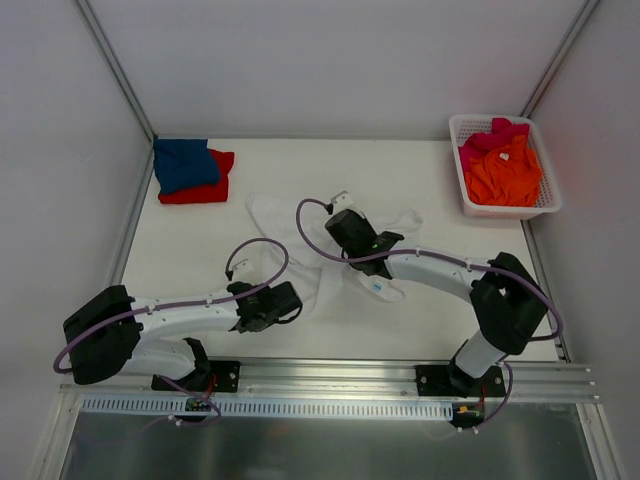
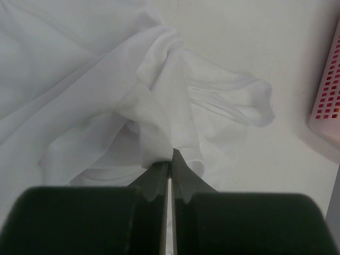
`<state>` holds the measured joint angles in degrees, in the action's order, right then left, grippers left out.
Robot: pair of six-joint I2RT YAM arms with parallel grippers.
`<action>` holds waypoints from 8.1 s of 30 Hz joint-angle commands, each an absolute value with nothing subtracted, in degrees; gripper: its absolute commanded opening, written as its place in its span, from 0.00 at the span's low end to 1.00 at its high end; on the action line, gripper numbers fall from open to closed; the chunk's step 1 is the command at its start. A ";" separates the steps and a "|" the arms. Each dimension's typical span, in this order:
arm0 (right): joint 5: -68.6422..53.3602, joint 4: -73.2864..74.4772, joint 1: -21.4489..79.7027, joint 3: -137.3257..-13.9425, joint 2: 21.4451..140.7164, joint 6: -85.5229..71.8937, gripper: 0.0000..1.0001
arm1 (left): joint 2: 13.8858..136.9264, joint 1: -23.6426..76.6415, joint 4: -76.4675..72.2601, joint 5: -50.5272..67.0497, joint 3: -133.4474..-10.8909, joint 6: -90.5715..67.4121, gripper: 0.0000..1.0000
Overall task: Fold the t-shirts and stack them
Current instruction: Flatten the tshirt out
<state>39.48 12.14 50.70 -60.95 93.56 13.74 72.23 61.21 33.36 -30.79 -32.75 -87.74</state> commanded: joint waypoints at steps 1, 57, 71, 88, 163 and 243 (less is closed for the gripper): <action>40.08 10.90 50.54 -59.77 88.34 12.13 0.00 | 70.67 61.87 35.51 -32.08 -33.31 -86.49 0.00; 44.74 -0.44 49.31 -85.78 47.98 43.68 0.00 | 50.53 43.59 23.74 -61.35 -102.04 -13.89 0.00; 42.90 -0.44 45.98 -88.42 61.95 41.93 0.00 | 64.24 39.82 18.90 -55.73 -102.56 -11.16 0.00; 24.27 20.30 25.24 -124.17 94.03 28.40 0.00 | 100.71 13.45 32.60 -19.52 -135.06 -22.94 0.00; 58.01 43.06 95.62 -48.78 69.95 -45.78 0.00 | 25.67 25.40 36.56 -16.44 -24.26 -54.67 0.00; -5.45 7.74 13.36 -75.32 95.54 -3.69 0.46 | 110.82 10.46 7.99 -20.12 -83.67 -29.71 0.60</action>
<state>-3.22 10.02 15.03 -73.47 95.44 -4.21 109.69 11.44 6.66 -16.75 -80.14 -31.83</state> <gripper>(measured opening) 0.464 0.600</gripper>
